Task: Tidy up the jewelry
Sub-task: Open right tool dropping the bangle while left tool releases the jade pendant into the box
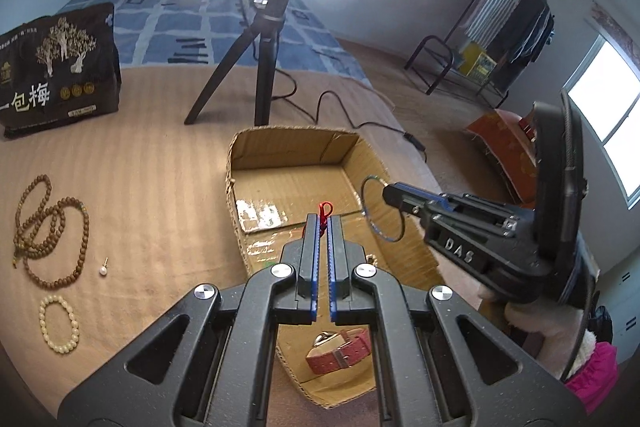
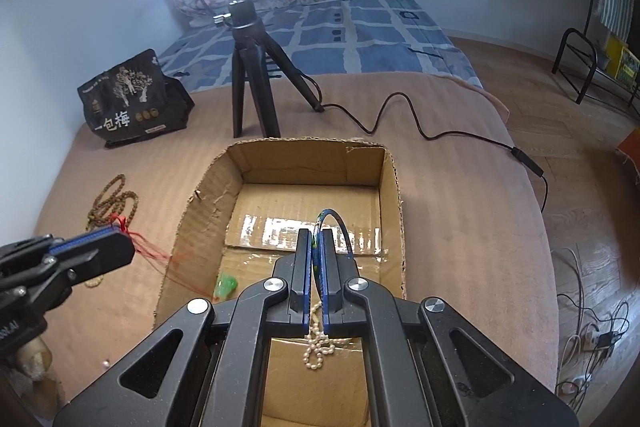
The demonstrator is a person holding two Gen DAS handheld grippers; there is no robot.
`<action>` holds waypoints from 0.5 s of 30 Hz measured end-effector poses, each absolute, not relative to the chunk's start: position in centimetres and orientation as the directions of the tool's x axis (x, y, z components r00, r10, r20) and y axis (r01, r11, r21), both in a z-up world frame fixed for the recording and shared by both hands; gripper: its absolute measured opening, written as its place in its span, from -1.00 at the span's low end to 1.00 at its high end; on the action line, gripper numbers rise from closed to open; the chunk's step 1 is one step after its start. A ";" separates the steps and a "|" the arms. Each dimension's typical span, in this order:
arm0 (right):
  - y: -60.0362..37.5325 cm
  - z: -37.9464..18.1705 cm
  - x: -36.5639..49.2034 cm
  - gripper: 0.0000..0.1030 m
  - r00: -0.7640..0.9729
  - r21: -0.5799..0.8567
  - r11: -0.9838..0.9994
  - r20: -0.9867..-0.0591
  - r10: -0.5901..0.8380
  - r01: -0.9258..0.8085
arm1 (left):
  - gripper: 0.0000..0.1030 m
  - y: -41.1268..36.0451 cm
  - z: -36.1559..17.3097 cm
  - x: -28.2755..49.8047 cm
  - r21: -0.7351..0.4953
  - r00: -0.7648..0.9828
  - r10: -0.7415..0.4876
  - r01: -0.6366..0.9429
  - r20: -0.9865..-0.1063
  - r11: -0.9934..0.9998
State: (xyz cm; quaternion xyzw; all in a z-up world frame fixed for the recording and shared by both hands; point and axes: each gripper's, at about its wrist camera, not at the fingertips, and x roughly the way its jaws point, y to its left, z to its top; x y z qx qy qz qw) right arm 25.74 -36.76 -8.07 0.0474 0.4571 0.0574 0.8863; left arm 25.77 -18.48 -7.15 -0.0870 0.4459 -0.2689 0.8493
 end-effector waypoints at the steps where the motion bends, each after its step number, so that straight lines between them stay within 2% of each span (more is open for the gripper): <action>1: -36.8 -8.2 25.8 -0.96 0.574 0.140 0.988 -0.805 0.148 -0.059 | -0.98 -18.5 -7.3 25.8 -0.387 0.456 -0.533 0.378 -0.713 0.841; 15: -36.7 -8.5 26.1 -0.95 0.566 0.142 0.989 -0.813 0.138 -0.038 | -0.98 -18.8 -8.3 25.6 -0.376 0.422 -0.520 0.381 -0.742 0.845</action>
